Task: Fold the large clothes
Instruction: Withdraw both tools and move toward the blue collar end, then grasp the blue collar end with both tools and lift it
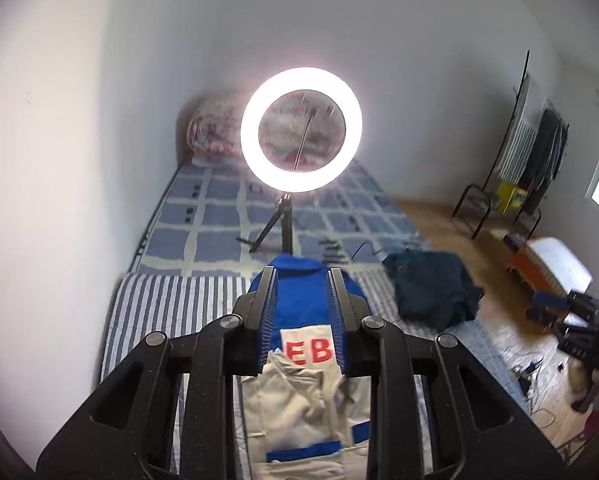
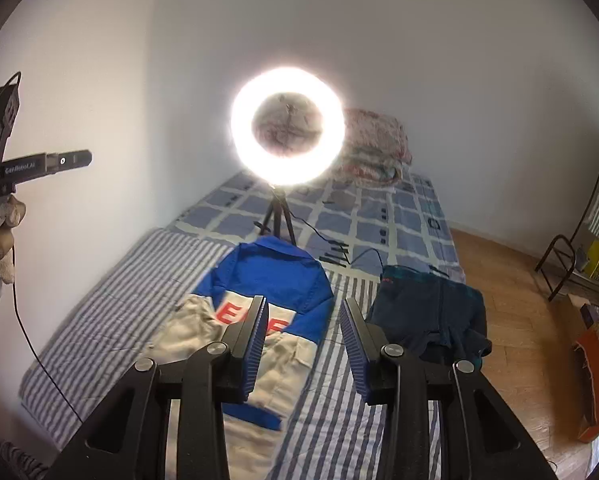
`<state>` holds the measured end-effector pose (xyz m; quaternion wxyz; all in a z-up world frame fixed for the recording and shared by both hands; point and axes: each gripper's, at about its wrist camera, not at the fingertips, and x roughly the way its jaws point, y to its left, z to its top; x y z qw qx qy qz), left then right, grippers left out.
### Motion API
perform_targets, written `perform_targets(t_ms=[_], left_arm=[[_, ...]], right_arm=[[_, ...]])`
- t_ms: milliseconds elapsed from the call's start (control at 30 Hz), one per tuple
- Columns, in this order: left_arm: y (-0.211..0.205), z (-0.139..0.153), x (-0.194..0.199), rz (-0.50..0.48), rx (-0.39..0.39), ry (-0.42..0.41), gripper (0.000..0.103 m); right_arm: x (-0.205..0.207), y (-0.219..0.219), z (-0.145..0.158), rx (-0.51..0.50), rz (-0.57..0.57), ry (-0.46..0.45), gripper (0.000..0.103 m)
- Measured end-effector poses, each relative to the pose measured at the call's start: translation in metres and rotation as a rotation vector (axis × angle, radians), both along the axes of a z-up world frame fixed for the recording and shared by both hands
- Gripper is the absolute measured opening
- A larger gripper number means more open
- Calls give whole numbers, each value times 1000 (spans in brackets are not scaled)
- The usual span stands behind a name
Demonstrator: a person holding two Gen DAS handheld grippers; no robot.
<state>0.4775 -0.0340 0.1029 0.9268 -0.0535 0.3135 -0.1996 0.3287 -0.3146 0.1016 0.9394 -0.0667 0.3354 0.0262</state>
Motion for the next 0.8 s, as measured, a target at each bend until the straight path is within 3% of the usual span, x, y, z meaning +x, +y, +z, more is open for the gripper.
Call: perform_targets(t_ms=[200, 333, 467, 633, 733, 800], left_arm=[[-17, -123, 91, -17, 106, 148, 24], [-26, -206, 144, -45, 161, 268, 24], [-39, -272, 189, -30, 213, 340, 24], [-50, -311, 227, -44, 203, 372, 25], [-60, -319, 246, -66, 221, 366, 44], [-65, -322, 257, -82, 218, 369, 44]], right_arm=[[91, -39, -72, 68, 4, 104, 39], [159, -55, -140, 102, 23, 177, 39], [202, -71, -197, 166, 6, 233, 47], [245, -85, -246, 206, 8, 280, 47], [267, -88, -262, 224, 18, 288, 47], [281, -87, -271, 223, 21, 296, 47]])
